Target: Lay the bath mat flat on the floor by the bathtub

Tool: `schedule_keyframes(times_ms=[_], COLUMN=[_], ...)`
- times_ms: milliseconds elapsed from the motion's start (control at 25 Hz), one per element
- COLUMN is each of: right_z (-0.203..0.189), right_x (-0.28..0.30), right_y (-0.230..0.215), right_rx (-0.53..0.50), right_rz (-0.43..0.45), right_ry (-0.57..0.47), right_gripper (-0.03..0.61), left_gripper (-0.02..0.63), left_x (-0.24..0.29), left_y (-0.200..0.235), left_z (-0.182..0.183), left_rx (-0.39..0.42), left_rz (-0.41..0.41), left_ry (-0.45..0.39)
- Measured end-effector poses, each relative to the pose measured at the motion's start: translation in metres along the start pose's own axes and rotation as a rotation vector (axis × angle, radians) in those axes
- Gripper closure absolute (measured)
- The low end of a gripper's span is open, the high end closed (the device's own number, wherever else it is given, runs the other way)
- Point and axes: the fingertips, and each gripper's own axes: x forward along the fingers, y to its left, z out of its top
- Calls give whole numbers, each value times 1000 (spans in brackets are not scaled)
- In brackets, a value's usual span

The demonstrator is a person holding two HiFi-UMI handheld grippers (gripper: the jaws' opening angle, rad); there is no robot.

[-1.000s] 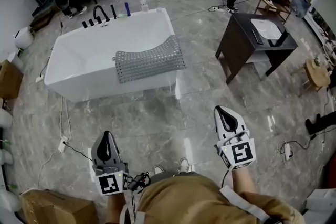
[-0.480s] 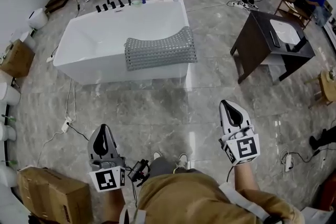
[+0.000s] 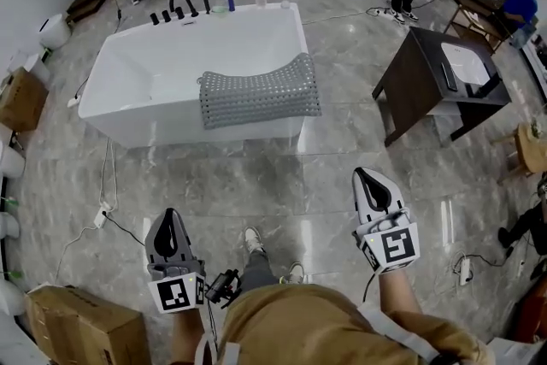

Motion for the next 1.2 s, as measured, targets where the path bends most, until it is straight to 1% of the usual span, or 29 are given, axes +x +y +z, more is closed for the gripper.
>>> schedule_keyframes(times_ms=[160, 320, 560, 720, 880, 1040, 1120, 1200], right_z=[7, 23, 37, 39, 39, 38, 38, 38], right_x=[39, 83, 133, 154, 166, 175, 180, 186], right_y=[3, 12, 20, 21, 16, 1, -7, -16], right_rx=[-13, -32, -55, -69, -79, -46, -11, 27], right_rz=[-23, -52, -99, -137, -158, -180, -172, -145], right_ry=[30, 44, 74, 97, 120, 114, 100, 80], right_gripper=[575, 575, 575, 575, 575, 575, 575, 575], left_gripper=[609, 609, 609, 609, 609, 609, 609, 609], left_x=[47, 92, 146, 171, 192, 212, 221, 229], left_y=[25, 56, 88, 98, 99, 89, 86, 87], left_z=[-6, -20, -43, -61, -70, -70, -68, -61], left_rx=[-8, -57, -99, -121, -140, -144, -140, -132], left_rz=[-36, -63, -128, -168, -193, -215, -203, -153], left_ry=[-11, -12, 4, 22, 42, 37, 27, 19])
